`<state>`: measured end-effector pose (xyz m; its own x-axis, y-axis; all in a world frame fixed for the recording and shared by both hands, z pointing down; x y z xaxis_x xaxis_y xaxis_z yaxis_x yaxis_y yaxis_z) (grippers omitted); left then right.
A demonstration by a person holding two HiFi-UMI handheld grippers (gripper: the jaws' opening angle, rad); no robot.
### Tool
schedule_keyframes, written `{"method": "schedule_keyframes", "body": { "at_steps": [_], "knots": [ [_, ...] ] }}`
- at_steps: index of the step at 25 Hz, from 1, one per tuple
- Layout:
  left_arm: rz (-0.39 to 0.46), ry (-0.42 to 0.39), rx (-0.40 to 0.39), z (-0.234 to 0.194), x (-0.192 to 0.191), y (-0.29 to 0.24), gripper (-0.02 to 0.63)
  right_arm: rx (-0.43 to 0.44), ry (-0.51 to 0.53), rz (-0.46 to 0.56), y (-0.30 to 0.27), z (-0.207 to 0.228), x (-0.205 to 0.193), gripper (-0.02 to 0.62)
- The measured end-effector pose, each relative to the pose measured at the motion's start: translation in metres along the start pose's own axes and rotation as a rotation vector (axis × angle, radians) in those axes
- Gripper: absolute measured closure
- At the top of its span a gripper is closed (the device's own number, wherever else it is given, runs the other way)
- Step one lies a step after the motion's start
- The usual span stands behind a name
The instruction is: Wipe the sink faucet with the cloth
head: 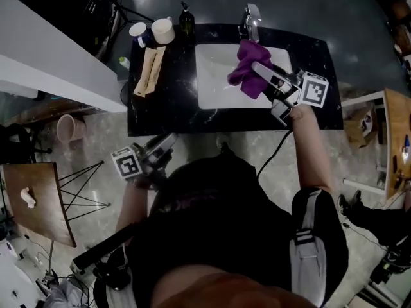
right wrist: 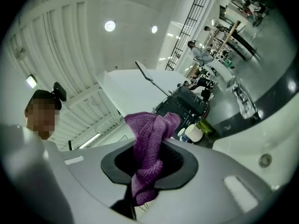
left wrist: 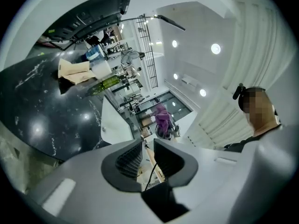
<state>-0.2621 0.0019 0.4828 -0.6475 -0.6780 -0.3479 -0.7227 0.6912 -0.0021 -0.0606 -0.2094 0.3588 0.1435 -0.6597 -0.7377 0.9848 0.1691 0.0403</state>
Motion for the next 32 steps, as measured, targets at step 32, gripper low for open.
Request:
{"method": "schedule_keyframes", "body": {
  "at_steps": [32],
  "knots": [
    [-0.445,-0.034,-0.288,0.086,-0.137,-0.117,0.509,-0.052,-0.229,0.099,0.075,-0.112,-0.199,0.443]
  ]
}}
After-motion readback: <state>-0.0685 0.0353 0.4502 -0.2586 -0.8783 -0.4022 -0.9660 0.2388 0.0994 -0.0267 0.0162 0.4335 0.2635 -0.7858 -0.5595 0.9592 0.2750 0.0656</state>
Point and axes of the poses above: the fingertips, and each gripper's own axes: y backward along the fingers, z to its right, x out of its top, the point moved 2 cm from there along y, backward along the fingers, and after that the axes turned 4 degrees about y, right-handed, at the moved point
